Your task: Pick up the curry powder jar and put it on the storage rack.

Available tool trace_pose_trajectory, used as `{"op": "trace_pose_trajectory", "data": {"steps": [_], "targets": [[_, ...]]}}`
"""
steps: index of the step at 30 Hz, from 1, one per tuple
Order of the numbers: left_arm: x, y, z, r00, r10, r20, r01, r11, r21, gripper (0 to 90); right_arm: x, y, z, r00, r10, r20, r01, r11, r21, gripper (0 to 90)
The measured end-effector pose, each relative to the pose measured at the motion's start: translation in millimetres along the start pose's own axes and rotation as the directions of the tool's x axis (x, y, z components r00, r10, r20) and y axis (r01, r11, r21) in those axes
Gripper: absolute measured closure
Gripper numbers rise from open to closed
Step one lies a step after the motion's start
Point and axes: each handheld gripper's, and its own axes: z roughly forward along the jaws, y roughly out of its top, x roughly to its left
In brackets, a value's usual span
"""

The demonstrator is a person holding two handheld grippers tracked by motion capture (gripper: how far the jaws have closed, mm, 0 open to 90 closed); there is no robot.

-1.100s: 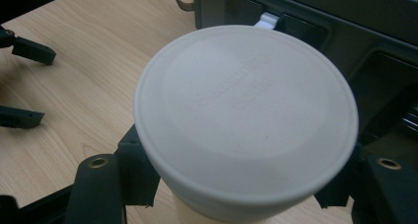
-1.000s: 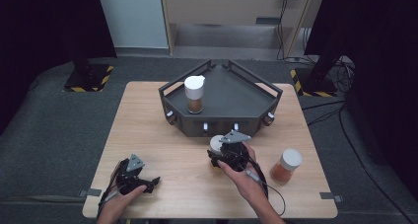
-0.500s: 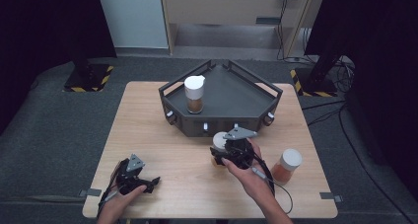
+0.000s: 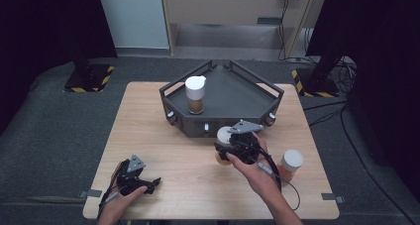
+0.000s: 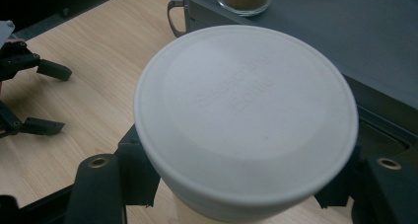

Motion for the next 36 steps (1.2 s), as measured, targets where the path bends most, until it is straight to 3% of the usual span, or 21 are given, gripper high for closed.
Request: {"op": "trace_pose_trajectory", "data": {"steps": [14, 36], "targets": [[0.0, 0.0, 0.0, 1.0000, 0.000, 0.000, 0.000, 1.0000, 0.000, 0.0, -2.9, 13.4, -7.2, 0.9999, 0.017, -0.002, -0.017, 1.000, -0.012, 34.5], [0.0, -0.1, 0.0, 1.0000, 0.000, 0.000, 0.000, 1.0000, 0.000, 0.0, -2.9, 35.7, -16.9, 0.9998, -0.007, 0.016, 0.008, 1.000, -0.026, 34.5]]}}
